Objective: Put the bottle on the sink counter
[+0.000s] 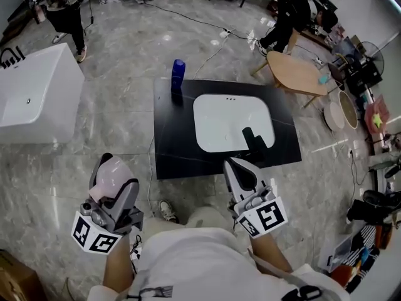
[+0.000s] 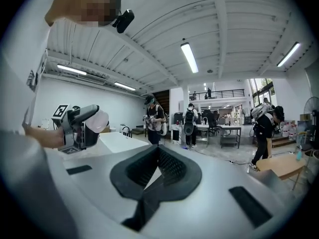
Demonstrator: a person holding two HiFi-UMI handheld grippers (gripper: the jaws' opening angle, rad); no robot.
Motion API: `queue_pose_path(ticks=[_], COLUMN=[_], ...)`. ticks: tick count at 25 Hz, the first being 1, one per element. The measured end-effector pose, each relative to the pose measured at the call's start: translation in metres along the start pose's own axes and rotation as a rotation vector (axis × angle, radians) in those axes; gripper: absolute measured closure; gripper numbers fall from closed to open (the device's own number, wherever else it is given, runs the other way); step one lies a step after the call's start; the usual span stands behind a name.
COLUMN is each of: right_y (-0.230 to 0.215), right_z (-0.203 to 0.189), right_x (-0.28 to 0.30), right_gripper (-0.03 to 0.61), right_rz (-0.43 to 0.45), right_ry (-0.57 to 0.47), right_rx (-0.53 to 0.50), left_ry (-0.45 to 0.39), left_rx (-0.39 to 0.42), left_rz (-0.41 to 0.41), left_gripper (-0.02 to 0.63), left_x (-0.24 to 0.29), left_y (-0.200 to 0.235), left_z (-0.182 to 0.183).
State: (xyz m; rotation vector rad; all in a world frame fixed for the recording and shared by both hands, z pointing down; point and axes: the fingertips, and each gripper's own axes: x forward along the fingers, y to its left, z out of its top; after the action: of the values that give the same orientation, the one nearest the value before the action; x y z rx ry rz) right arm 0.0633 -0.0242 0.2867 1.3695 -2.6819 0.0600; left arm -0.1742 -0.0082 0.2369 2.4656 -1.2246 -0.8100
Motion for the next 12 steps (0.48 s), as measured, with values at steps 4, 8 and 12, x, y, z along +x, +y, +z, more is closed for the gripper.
queue_pose_path(ticks=[4, 8, 12], right_y=[-0.009, -0.024, -0.036], right_z=[0.003, 0.004, 0.006], right_x=[0.007, 0.010, 0.013], right_gripper=[0.568, 0.568, 0.568], right_rz=[-0.020, -0.026, -0.002], right_ry=[0.003, -0.006, -0.018], right_rx=[0.004, 0.001, -0.001], left_ry=[0.020, 0.024, 0.021], left_rx=[-0.032, -0.038, -0.021], left_rz=[-0.008, -0.023, -0.013], left_gripper=[0.207, 0.206, 0.207], left_x=[0.015, 0.032, 0.041], left_y=[0.007, 0.006, 0.000], left_z=[-0.008, -0.019, -0.025])
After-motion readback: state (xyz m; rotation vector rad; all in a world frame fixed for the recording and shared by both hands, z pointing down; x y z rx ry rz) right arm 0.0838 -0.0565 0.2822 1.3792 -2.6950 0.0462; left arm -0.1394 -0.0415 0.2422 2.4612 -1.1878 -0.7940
